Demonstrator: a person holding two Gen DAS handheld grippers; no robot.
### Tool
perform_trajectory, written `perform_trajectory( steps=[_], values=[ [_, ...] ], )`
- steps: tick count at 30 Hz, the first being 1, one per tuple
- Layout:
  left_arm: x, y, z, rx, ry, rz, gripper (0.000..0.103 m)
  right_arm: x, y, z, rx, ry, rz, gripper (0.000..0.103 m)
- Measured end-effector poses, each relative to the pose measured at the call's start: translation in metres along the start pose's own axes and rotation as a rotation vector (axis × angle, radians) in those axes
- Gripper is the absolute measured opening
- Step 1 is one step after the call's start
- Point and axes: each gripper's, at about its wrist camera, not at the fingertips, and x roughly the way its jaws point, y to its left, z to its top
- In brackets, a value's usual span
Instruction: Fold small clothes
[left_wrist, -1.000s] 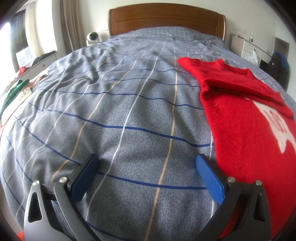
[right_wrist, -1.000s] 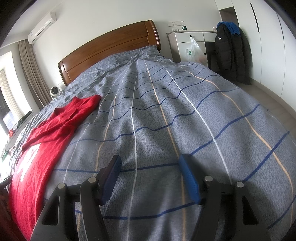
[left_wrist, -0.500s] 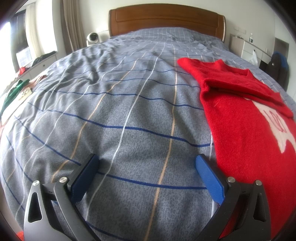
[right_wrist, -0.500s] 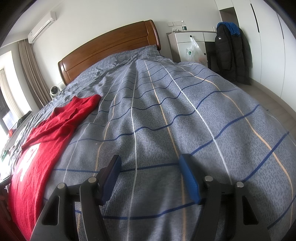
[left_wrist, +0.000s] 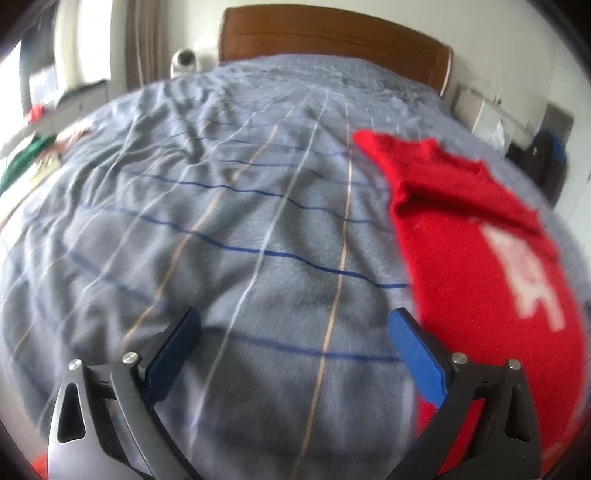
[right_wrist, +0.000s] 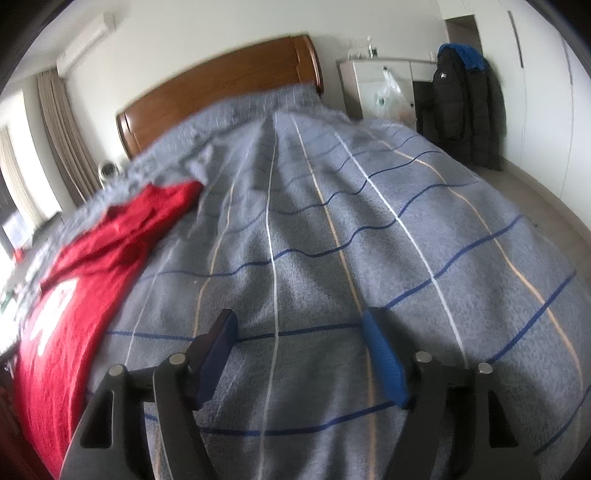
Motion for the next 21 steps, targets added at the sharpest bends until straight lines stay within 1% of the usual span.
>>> perform_trajectory(
  steps=[1,3,4,6,9,11,13,14,15,16,17,18,19,20,21],
  values=[
    [-0.01,0.004,0.0,-0.011,0.016,-0.029,0.102,-0.008,0.004,0.004,0.003,0.01,0.001,0.07],
    [-0.026,0.005,-0.007,0.013,0.066,-0.103,0.102,-0.034,0.016,0.008,0.01,0.009,0.087,0.07],
    [-0.032,0.003,-0.014,0.036,0.095,-0.125,0.102,-0.046,0.023,0.007,0.001,0.023,0.129,0.071],
    [-0.039,-0.003,-0.033,0.075,0.169,-0.148,0.102,-0.068,0.045,-0.006,-0.045,0.091,0.198,0.072],
    [-0.039,-0.016,-0.06,0.105,0.285,-0.2,0.102,-0.09,0.074,-0.041,-0.073,0.217,0.301,0.072],
    [-0.038,-0.026,-0.069,0.123,0.319,-0.235,0.101,-0.096,0.088,-0.07,-0.057,0.297,0.36,0.072],
    [-0.032,-0.038,-0.073,0.154,0.342,-0.265,0.096,-0.095,0.095,-0.094,-0.035,0.354,0.384,0.072],
    [-0.027,-0.045,-0.075,0.179,0.357,-0.264,0.088,-0.092,0.098,-0.104,-0.03,0.383,0.386,0.072],
    [-0.023,-0.05,-0.077,0.196,0.371,-0.262,0.076,-0.088,0.101,-0.111,-0.029,0.403,0.386,0.071],
    [-0.018,-0.055,-0.079,0.211,0.389,-0.259,0.071,-0.083,0.104,-0.118,-0.029,0.428,0.39,0.071],
    [-0.013,-0.058,-0.079,0.223,0.401,-0.258,0.06,-0.077,0.108,-0.124,-0.027,0.453,0.401,0.069],
    [-0.011,-0.06,-0.078,0.231,0.403,-0.259,0.044,-0.073,0.111,-0.128,-0.024,0.468,0.413,0.063],
    [-0.008,-0.061,-0.076,0.234,0.406,-0.266,0.032,-0.07,0.113,-0.132,-0.023,0.48,0.431,0.049],
    [-0.005,-0.06,-0.074,0.224,0.413,-0.277,0.004,-0.067,0.114,-0.132,-0.025,0.48,0.433,0.04],
    [-0.004,-0.058,-0.071,0.208,0.412,-0.281,0.004,-0.065,0.113,-0.131,-0.022,0.478,0.425,0.014]
  ],
)
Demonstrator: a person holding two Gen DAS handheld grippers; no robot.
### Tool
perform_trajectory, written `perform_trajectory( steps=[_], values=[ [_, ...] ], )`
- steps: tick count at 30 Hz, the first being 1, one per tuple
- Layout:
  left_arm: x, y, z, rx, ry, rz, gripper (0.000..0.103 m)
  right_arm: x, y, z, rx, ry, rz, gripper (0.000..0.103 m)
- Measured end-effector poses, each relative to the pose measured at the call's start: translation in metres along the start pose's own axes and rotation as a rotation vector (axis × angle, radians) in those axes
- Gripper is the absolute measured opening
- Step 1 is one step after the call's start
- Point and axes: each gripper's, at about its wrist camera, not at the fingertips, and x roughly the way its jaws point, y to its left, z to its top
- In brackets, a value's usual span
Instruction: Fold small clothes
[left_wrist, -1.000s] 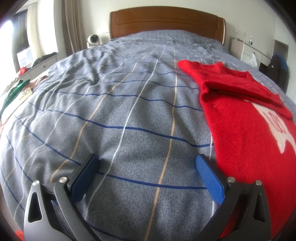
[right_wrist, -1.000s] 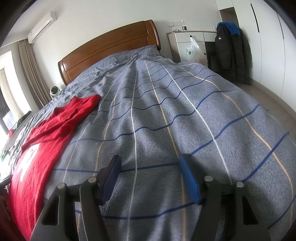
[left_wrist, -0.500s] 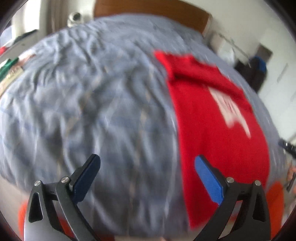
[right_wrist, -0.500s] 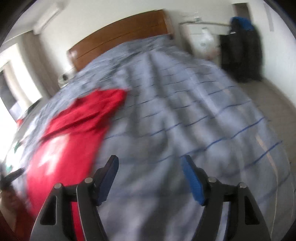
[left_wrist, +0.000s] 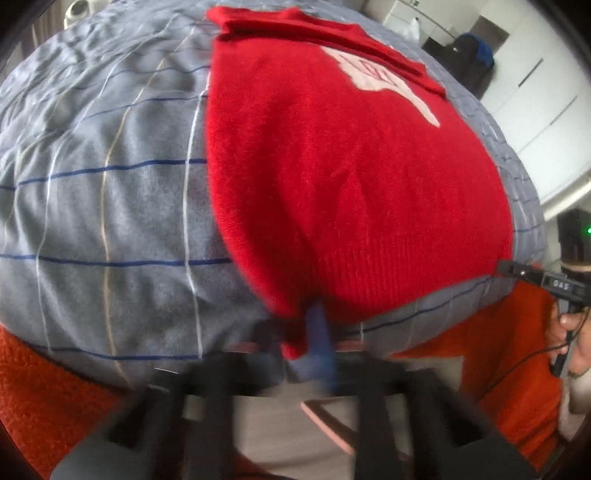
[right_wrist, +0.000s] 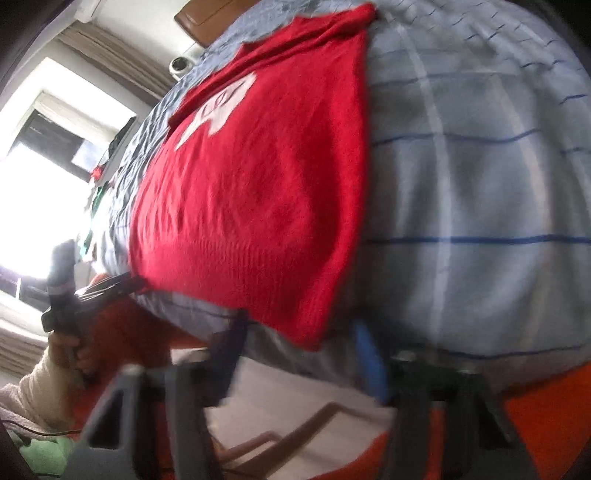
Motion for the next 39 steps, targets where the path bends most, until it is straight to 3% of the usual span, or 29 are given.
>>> perform_trajectory(
  steps=[1,6,11,15,18,19,23,28,30,31,32,33,35,36,37,39],
  values=[
    [-0.004,0.004,0.001,-0.027,-0.02,-0.02,0.003,-0.001,-0.001,0.0,0.013,0.002,0.009,0.005],
    [-0.049,0.016,0.017,-0.088,-0.185,-0.102,0.003,-0.034,-0.002,0.006,0.026,-0.11,0.065,0.005],
    [-0.065,0.019,0.089,-0.115,-0.297,-0.133,0.003,-0.066,0.0,0.045,-0.012,-0.271,0.074,0.005],
    [-0.051,0.021,0.156,-0.131,-0.348,-0.114,0.003,-0.065,0.0,0.108,-0.041,-0.364,0.03,0.005],
    [-0.026,0.021,0.227,-0.158,-0.358,-0.078,0.003,-0.059,-0.006,0.162,-0.043,-0.411,0.012,0.005],
    [-0.027,0.017,0.218,-0.157,-0.362,-0.067,0.003,-0.054,-0.002,0.178,-0.042,-0.421,0.004,0.005],
    [0.004,0.02,0.284,-0.158,-0.344,-0.004,0.003,-0.026,-0.004,0.26,-0.007,-0.429,-0.004,0.005],
    [0.037,0.027,0.321,-0.187,-0.307,0.054,0.004,0.012,-0.021,0.333,0.002,-0.414,-0.061,0.005],
    [0.052,0.036,0.335,-0.233,-0.298,0.083,0.017,0.029,-0.027,0.354,-0.007,-0.401,-0.067,0.005],
    [0.052,0.039,0.335,-0.256,-0.296,0.103,0.03,0.036,-0.031,0.363,-0.006,-0.393,-0.061,0.005],
    [0.056,0.046,0.341,-0.298,-0.291,0.138,0.065,0.044,-0.035,0.371,0.002,-0.392,-0.05,0.005],
    [0.054,0.049,0.343,-0.316,-0.295,0.145,0.086,0.049,-0.038,0.374,0.015,-0.399,-0.046,0.008],
    [0.041,0.057,0.34,-0.356,-0.347,0.13,0.088,0.05,-0.046,0.381,0.059,-0.435,-0.077,0.027],
    [0.036,0.06,0.339,-0.359,-0.354,0.118,0.089,0.046,-0.047,0.381,0.079,-0.458,-0.085,0.044],
    [0.031,0.06,0.337,-0.353,-0.356,0.114,0.089,0.039,-0.049,0.378,0.095,-0.487,-0.089,0.05],
    [0.019,0.056,0.327,-0.314,-0.365,0.133,0.089,0.022,-0.04,0.369,0.059,-0.516,-0.111,0.05]
  ],
)
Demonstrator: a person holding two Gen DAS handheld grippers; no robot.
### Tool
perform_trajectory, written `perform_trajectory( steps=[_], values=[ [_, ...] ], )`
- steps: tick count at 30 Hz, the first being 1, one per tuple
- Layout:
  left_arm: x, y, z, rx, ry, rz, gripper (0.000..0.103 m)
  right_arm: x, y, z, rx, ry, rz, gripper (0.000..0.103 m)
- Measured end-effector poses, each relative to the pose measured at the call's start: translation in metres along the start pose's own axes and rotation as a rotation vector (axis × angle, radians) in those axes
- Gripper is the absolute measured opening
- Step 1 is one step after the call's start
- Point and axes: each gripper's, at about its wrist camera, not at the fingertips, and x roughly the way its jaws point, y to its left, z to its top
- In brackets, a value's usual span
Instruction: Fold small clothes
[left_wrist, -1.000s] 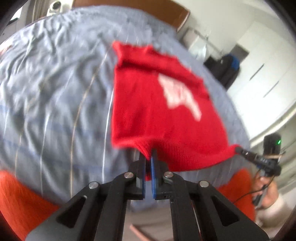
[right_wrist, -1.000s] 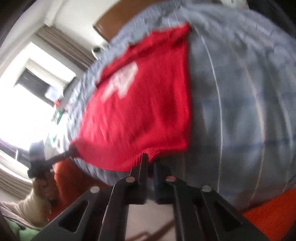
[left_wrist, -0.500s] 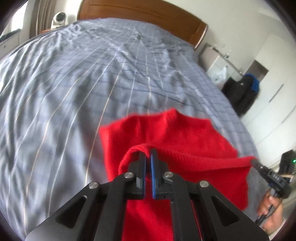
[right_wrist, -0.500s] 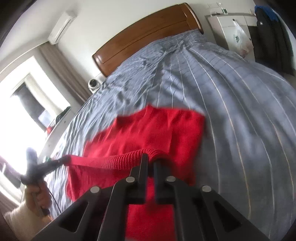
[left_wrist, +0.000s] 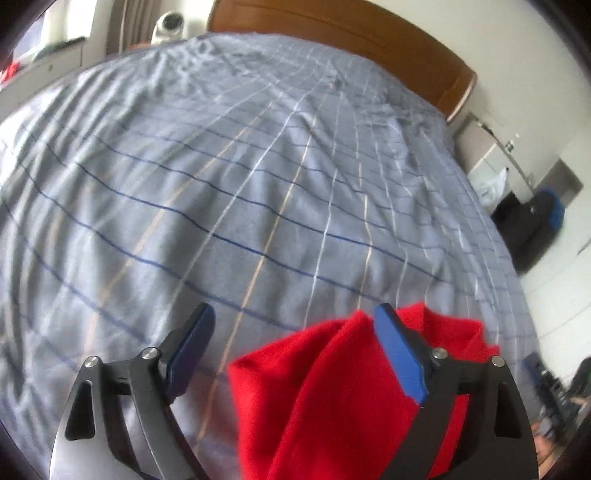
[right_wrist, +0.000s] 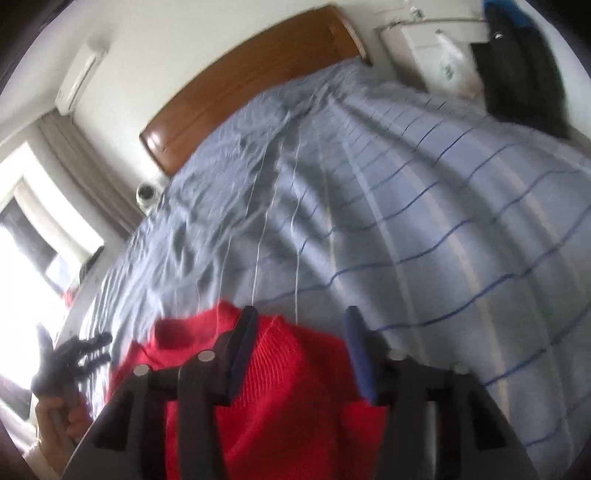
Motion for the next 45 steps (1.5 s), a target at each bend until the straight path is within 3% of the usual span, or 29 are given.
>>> perform_trajectory(
  steps=[2,5,7,9,11,13,15,20,26,28,31,45],
  values=[
    [-0.018,-0.005,-0.02,0.079,-0.002,-0.018,0.09,-0.018,0.017,-0.005,-0.09,0.007,0.025,0.05],
    [-0.032,-0.013,-0.062,0.213,0.025,-0.005,0.098,-0.039,0.043,-0.033,-0.206,0.08,0.139,0.051],
    [-0.033,-0.014,-0.089,0.285,0.066,0.05,0.098,-0.043,0.05,-0.06,-0.255,0.147,0.171,0.063],
    [-0.048,-0.009,-0.113,0.307,0.092,0.084,0.097,-0.041,0.044,-0.091,-0.308,0.239,0.071,0.065],
    [-0.08,-0.006,-0.133,0.308,0.07,0.067,0.098,-0.051,0.026,-0.11,-0.259,0.269,-0.037,0.064],
    [-0.111,-0.009,-0.148,0.32,0.031,0.068,0.098,-0.084,0.022,-0.121,-0.217,0.213,-0.019,0.064],
    [-0.139,-0.015,-0.167,0.342,0.006,0.076,0.099,-0.115,0.03,-0.135,-0.255,0.176,-0.01,0.065],
    [-0.153,-0.02,-0.197,0.339,-0.017,0.101,0.1,-0.16,0.043,-0.184,-0.333,0.164,-0.044,0.068],
    [-0.116,-0.006,-0.231,0.329,-0.018,0.164,0.1,-0.139,0.018,-0.225,-0.31,0.144,-0.128,0.069],
    [-0.098,0.002,-0.239,0.319,0.021,0.172,0.1,-0.141,0.013,-0.239,-0.322,0.075,-0.116,0.073],
    [-0.096,0.006,-0.244,0.305,-0.014,0.159,0.103,-0.139,0.018,-0.249,-0.379,0.011,-0.142,0.077],
    [-0.096,0.007,-0.25,0.34,-0.039,0.148,0.103,-0.136,0.019,-0.252,-0.394,-0.018,-0.152,0.079]
  ],
)
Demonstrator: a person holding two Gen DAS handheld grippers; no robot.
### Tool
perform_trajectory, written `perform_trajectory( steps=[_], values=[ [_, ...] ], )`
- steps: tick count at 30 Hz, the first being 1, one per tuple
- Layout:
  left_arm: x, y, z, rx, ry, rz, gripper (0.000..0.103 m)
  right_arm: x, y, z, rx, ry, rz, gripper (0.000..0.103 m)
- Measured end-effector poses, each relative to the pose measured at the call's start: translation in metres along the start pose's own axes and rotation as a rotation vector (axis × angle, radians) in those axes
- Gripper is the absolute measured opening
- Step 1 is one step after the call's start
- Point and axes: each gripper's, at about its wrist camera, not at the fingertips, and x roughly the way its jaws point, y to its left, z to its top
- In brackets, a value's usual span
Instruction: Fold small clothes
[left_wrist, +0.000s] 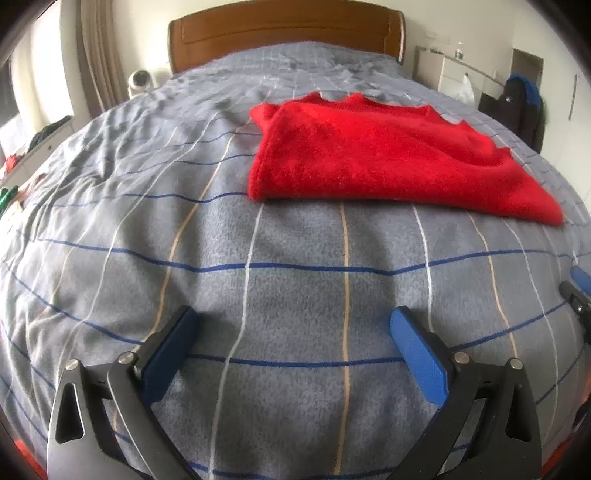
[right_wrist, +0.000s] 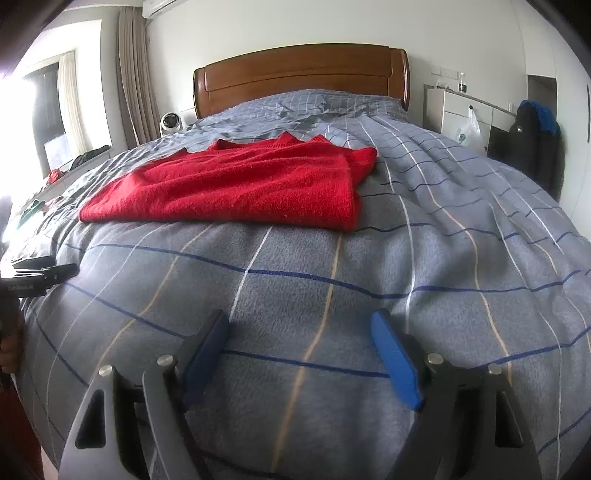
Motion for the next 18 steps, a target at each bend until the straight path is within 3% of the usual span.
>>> perform_trajectory(
  steps=[3,6,8,11,14,17,18],
  values=[
    [-0.017,0.005,0.002,-0.001,0.043,-0.023,0.102,0.001,0.001,0.007,0.003,0.052,-0.01,0.079],
    [-0.043,0.015,-0.001,-0.003,-0.027,-0.075,0.102,0.0,-0.001,0.027,0.0,0.156,0.023,0.079],
    [-0.051,0.021,-0.001,-0.003,-0.068,-0.063,0.102,-0.004,-0.014,0.046,0.06,0.144,0.107,0.079],
    [-0.046,0.03,0.0,-0.035,-0.081,-0.063,0.102,0.003,-0.037,0.082,0.144,0.118,0.121,0.079],
    [-0.035,0.038,0.001,-0.08,-0.051,-0.066,0.102,0.032,-0.067,0.122,0.258,0.115,0.128,0.079],
    [-0.031,0.044,-0.001,-0.1,-0.041,-0.061,0.102,0.069,-0.089,0.137,0.411,0.151,0.16,0.077],
    [-0.03,0.046,-0.002,-0.101,-0.04,-0.056,0.102,0.079,-0.091,0.138,0.45,0.161,0.168,0.072]
  ],
)
